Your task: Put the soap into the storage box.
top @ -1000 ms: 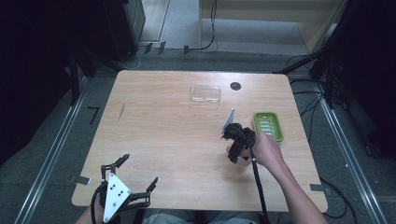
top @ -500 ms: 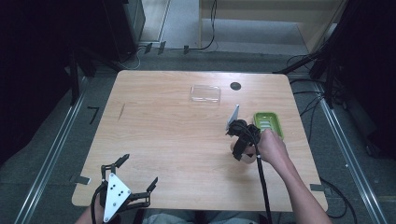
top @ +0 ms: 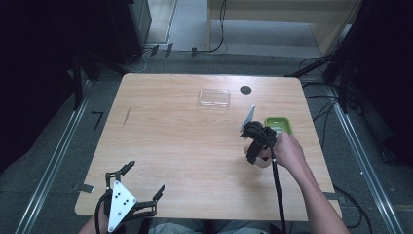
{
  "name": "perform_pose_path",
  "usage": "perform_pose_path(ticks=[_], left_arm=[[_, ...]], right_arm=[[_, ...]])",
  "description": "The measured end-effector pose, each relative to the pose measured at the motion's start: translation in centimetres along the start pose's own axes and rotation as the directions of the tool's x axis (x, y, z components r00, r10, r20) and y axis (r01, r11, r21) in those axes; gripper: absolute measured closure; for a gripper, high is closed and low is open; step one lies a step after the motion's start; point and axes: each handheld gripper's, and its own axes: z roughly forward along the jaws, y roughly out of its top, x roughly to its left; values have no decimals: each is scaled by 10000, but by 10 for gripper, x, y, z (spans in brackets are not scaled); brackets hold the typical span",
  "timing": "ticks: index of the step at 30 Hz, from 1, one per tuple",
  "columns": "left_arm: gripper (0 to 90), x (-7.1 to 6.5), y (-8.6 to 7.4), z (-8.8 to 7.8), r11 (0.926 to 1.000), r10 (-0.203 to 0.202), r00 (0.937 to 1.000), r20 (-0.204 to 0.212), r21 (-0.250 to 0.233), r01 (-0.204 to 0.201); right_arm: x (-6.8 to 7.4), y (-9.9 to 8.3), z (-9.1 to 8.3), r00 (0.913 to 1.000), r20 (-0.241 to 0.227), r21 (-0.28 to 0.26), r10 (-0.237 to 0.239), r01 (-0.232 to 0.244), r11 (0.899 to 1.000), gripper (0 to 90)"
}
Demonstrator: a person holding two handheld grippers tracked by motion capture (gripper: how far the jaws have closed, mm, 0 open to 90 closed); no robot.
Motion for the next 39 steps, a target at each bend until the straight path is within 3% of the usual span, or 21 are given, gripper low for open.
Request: perform_pose_path(ticks=[39], left_arm=[[0, 0, 0, 0, 10000, 9, 10000, 1, 8, -9]], right_arm=[[-40, -9, -13, 9970, 11, -461, 771, -770, 9960, 334]])
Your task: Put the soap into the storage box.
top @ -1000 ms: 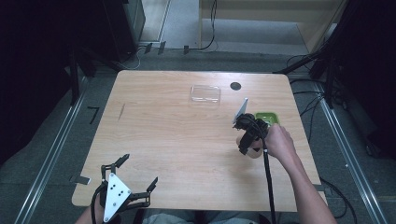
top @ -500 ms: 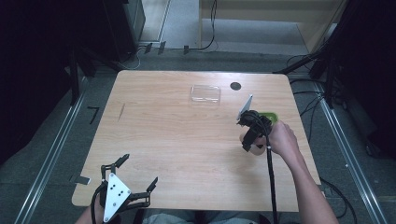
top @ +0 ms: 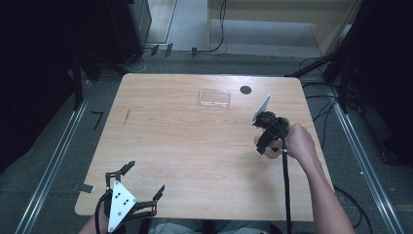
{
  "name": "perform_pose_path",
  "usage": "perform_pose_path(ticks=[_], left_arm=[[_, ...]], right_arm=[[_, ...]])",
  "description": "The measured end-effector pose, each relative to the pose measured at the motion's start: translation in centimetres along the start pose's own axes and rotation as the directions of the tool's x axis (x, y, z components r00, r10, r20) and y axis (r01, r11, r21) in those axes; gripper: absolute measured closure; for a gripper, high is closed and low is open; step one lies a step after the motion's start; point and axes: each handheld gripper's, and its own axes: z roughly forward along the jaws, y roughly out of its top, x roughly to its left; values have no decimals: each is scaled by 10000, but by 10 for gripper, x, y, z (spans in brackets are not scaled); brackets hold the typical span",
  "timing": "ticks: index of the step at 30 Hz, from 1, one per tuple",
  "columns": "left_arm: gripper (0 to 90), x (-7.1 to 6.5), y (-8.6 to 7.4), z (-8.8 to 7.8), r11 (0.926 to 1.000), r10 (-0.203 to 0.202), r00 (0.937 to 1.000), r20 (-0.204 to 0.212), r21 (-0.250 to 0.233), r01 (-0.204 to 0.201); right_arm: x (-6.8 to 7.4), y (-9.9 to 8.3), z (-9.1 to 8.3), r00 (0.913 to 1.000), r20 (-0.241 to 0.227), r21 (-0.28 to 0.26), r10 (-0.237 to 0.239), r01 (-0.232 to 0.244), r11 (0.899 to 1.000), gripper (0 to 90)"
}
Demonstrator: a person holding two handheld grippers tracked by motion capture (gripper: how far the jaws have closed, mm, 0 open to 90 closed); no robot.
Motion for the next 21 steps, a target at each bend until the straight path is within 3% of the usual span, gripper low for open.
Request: perform_pose_path(ticks=[21], left_arm=[[0, 0, 0, 0, 10000, 2, 10000, 6, 16, -2]], right_arm=[[-20, 1, 3, 9987, -21, -130, 510, -511, 9986, 334]])
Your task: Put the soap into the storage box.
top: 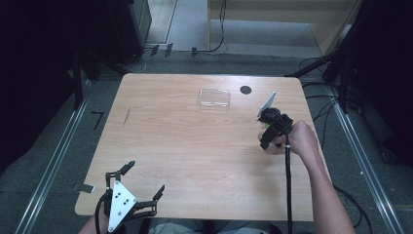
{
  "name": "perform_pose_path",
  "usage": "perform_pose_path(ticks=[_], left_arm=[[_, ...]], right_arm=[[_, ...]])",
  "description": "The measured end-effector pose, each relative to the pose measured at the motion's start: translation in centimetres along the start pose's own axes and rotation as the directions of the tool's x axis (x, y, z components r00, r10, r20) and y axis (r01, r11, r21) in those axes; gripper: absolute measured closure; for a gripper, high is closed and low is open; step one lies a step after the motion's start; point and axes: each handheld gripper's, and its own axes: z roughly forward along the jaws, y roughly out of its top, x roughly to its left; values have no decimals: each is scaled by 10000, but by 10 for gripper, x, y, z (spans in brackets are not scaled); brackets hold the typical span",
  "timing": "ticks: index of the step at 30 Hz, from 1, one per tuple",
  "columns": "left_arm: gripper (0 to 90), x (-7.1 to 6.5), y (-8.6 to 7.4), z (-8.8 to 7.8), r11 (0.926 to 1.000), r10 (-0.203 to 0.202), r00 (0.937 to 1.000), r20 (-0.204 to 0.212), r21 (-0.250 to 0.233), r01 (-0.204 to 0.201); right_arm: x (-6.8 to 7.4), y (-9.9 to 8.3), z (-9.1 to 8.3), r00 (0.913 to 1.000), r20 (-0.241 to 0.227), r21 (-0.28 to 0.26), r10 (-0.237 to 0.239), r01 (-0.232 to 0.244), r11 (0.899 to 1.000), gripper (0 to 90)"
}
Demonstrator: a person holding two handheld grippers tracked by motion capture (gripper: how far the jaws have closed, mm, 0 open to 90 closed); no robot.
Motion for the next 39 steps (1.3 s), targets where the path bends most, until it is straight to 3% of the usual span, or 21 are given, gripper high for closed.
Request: perform_pose_path(ticks=[17, 39], left_arm=[[0, 0, 0, 0, 10000, -1, 10000, -11, 5, 1], [0, 0, 0, 0, 10000, -5, 10000, -27, -10, 5]], right_arm=[[-19, -1, 4, 9984, 93, -128, 556, -555, 9984, 334], [-40, -3, 5, 9890, 270, -609, 1455, -1437, 9877, 334]])
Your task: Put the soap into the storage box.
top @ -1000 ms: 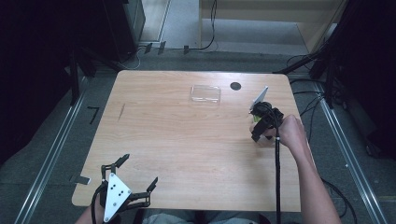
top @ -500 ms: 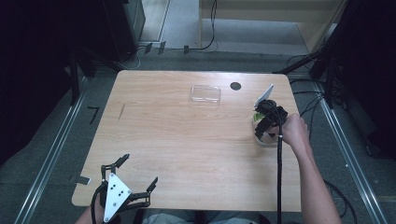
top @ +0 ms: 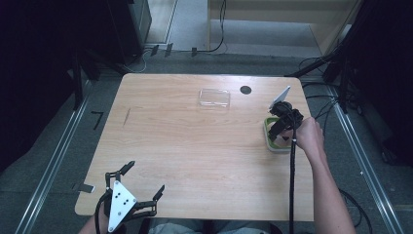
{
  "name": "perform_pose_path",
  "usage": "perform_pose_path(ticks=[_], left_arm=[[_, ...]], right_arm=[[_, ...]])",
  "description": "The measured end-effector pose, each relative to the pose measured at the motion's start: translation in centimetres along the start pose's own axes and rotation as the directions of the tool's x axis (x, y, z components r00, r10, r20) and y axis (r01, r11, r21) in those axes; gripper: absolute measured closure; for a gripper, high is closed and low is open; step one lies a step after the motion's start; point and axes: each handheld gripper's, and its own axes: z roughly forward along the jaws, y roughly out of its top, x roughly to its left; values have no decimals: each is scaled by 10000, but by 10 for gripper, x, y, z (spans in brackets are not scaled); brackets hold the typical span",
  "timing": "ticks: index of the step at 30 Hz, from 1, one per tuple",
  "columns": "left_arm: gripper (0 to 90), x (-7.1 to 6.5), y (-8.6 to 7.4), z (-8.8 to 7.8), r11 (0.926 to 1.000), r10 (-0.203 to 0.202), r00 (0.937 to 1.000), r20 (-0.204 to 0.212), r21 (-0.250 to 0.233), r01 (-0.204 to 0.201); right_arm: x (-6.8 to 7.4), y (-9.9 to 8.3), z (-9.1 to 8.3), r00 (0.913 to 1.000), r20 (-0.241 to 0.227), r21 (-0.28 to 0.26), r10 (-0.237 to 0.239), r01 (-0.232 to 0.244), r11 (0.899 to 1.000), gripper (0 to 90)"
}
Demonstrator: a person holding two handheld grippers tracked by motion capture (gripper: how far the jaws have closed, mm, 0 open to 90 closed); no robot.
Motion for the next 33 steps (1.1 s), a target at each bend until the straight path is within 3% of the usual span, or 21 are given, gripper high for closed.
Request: perform_pose_path(ticks=[33], left_arm=[[0, 0, 0, 0, 10000, 1, 10000, 15, 22, -1]], right_arm=[[-22, 5, 15, 9962, -76, -683, 873, -876, 9938, 334]])
